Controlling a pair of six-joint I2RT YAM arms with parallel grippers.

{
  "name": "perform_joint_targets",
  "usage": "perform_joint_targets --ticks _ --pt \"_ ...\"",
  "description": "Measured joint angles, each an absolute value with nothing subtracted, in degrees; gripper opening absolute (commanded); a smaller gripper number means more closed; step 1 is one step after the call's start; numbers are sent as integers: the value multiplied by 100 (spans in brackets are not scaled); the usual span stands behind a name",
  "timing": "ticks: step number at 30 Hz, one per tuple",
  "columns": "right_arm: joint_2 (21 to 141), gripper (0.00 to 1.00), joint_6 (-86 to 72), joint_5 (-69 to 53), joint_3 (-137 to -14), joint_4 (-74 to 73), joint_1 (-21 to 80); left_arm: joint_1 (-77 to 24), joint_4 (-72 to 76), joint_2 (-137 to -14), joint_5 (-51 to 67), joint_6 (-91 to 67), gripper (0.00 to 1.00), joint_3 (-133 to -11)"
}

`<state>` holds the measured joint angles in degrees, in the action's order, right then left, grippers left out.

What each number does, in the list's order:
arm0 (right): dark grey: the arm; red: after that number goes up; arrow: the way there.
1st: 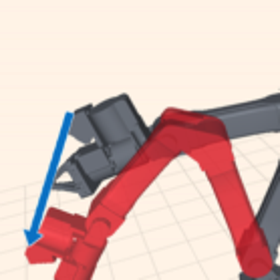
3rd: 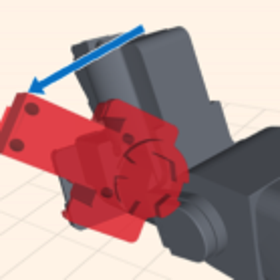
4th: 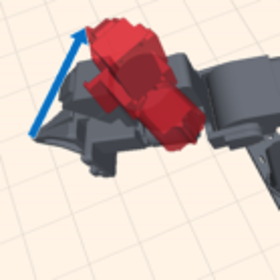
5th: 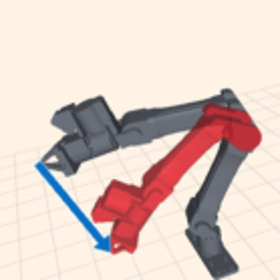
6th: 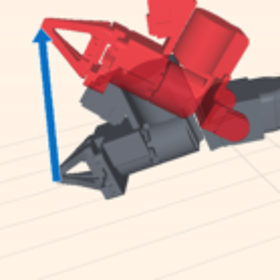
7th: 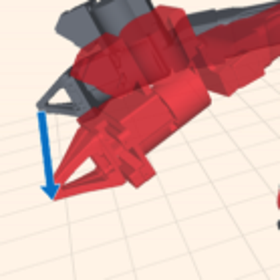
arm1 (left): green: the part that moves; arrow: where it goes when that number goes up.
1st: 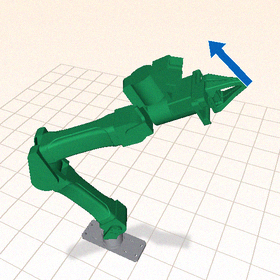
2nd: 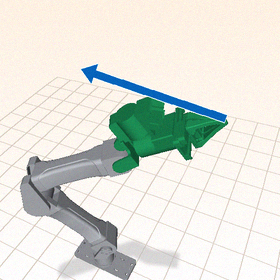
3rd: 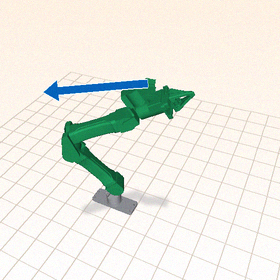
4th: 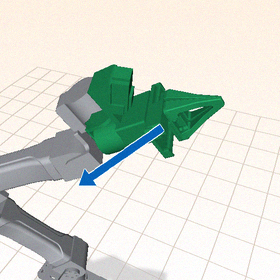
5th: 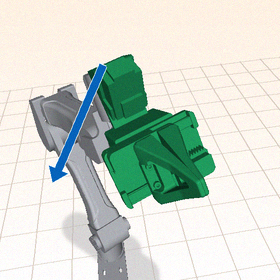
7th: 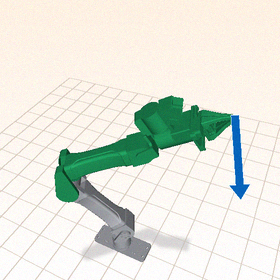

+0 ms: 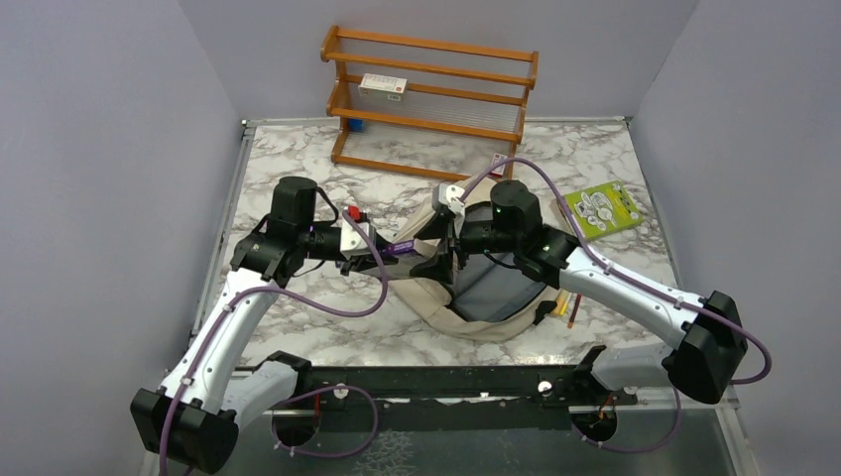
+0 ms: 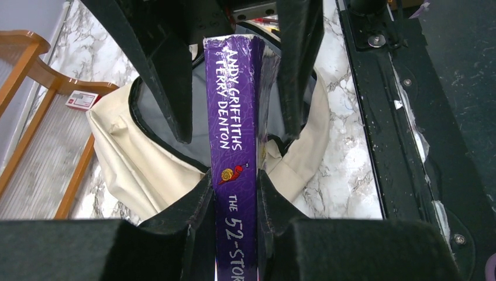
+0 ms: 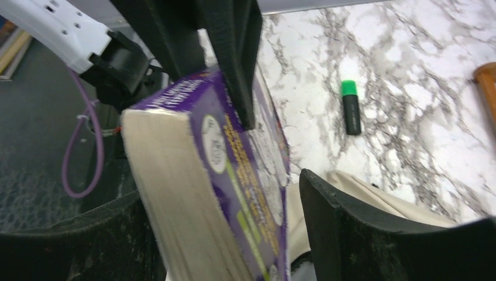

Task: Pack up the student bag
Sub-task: Pick up the book from the center of the board.

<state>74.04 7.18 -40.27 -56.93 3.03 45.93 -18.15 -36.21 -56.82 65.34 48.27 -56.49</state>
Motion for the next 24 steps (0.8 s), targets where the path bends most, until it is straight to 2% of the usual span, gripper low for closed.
perform_joint_targets --ticks 4,6,11,12,13,14,17,20,24 --pt "7446 62 858 -3717 -5690 255 4606 -1846 -3621 -5690 6530 4821 0 -5655" --pt "7452 52 915 -3675 -5690 204 4606 -1846 -3616 -5728 6521 4803 0 -5660" --pt "7496 18 1105 -3660 -5688 19 4657 -1846 -3612 -5887 6460 4772 0 -5690" --pt "7496 11 1127 -3653 -5684 -10 4657 -1846 -3612 -5922 6440 4740 5 -5706" --pt "7494 3 1129 -3651 -5671 -19 4657 -1846 -3636 -5966 6442 4713 17 -5732" --pt "7481 1 1135 -3651 -5649 -16 4654 -1848 -3649 -6001 6442 4698 24 -5752" --pt "7341 1 1013 -3524 -5483 58 4659 -1885 -3618 -6106 6429 4661 47 -5774" --pt "7043 1 561 -3061 -5231 8 4689 -1946 -3476 -6152 6427 4534 66 -5776" --pt "6582 1 -209 -1933 -4945 -290 4676 -1920 -3009 -6149 6377 4095 77 -5763"
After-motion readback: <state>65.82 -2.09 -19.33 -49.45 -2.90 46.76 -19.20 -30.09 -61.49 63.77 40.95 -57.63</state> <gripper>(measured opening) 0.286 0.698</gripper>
